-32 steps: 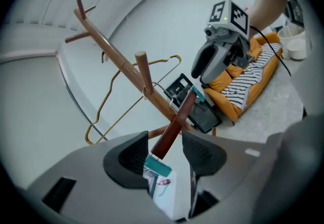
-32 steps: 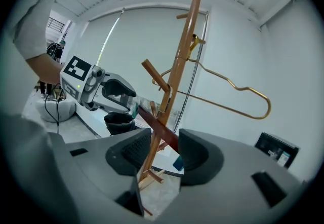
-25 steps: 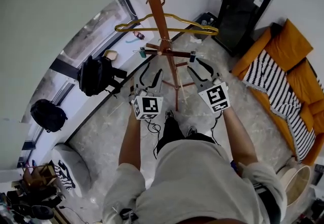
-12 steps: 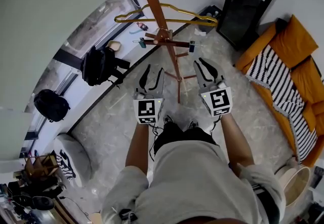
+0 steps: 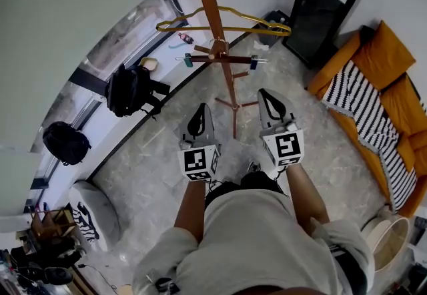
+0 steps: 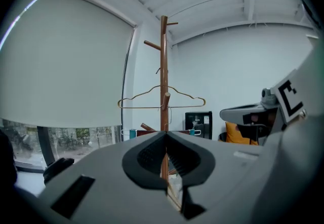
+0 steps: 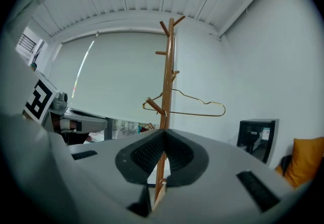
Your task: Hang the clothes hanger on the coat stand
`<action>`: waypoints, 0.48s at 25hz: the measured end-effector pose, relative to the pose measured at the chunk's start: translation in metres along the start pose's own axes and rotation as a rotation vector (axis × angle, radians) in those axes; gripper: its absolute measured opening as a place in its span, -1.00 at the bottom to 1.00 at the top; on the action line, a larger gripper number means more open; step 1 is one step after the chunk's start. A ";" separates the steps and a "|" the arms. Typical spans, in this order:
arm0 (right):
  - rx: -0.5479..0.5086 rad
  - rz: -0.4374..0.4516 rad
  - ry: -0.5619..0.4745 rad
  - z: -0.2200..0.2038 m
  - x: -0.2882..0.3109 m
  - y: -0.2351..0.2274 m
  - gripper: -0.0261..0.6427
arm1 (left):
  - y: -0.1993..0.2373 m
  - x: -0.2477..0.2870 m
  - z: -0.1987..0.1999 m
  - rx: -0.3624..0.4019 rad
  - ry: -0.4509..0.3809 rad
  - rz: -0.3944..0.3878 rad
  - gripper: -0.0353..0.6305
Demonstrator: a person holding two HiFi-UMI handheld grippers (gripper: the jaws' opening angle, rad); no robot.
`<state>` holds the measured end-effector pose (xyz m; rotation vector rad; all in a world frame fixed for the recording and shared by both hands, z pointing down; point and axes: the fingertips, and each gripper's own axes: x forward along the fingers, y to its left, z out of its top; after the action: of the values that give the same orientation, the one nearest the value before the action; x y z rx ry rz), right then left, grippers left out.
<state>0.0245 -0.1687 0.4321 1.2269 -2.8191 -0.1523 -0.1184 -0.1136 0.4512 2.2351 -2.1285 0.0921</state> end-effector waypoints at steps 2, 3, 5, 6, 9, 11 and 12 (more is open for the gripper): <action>-0.004 -0.009 -0.001 0.002 -0.005 0.009 -0.91 | 0.002 -0.010 -0.003 -0.007 0.015 -0.005 -0.87; -0.011 -0.019 -0.001 0.003 -0.009 0.014 -0.91 | 0.002 -0.015 -0.003 -0.013 0.016 -0.012 -0.87; -0.025 -0.050 -0.005 0.009 -0.016 0.021 -0.91 | 0.004 -0.026 0.001 -0.019 0.009 -0.026 -0.87; -0.028 -0.063 -0.010 0.014 -0.019 0.025 -0.91 | 0.006 -0.030 0.004 -0.019 0.005 -0.030 -0.87; -0.009 -0.081 -0.011 0.032 -0.029 0.038 -0.91 | 0.012 -0.042 0.011 -0.016 0.012 -0.052 -0.87; -0.005 -0.087 -0.026 0.045 -0.035 0.044 -0.91 | 0.014 -0.048 0.016 -0.007 0.011 -0.064 -0.87; -0.013 -0.094 -0.044 0.054 -0.037 0.045 -0.91 | 0.015 -0.051 0.019 0.000 0.000 -0.066 -0.87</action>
<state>0.0116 -0.1071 0.3834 1.3700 -2.7935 -0.2047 -0.1354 -0.0655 0.4284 2.3027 -2.0524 0.0900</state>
